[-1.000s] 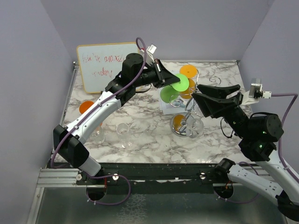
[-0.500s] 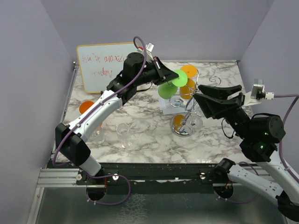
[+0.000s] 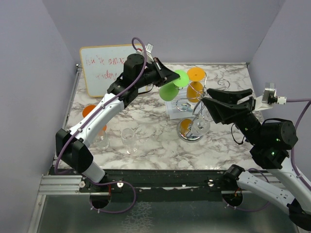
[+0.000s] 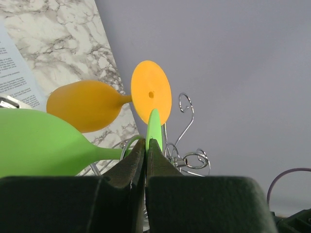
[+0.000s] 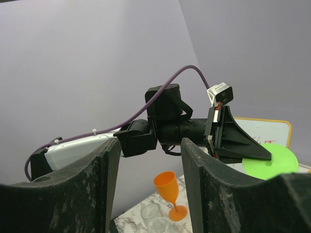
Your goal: Place the wine glass upside down on the wine glass rack
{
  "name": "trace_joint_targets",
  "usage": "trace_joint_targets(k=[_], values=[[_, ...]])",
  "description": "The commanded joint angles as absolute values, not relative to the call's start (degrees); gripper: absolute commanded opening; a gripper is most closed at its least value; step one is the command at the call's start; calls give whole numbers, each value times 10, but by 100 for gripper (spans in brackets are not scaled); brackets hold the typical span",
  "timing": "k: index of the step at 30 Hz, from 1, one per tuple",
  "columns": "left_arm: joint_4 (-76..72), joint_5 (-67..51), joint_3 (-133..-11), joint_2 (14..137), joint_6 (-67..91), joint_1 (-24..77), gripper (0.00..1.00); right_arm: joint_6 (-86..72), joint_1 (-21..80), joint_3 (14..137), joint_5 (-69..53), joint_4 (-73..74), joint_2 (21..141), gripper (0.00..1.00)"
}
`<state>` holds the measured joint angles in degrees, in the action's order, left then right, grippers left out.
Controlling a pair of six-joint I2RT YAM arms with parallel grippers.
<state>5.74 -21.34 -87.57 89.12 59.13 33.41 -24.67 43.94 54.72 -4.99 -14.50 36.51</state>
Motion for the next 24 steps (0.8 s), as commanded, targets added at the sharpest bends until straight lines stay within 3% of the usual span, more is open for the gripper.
trace_joint_targets(k=[1, 18, 24], values=[[61, -212, -863, 854, 592, 329, 0, -254, 444, 542, -61, -150, 361, 58], [68, -259, -829, 843, 601, 331, 1, -264, 444, 535, -62, -158, 373, 58], [86, -262, -836, 846, 589, 332, 9, -265, 444, 535, -59, -159, 373, 58]])
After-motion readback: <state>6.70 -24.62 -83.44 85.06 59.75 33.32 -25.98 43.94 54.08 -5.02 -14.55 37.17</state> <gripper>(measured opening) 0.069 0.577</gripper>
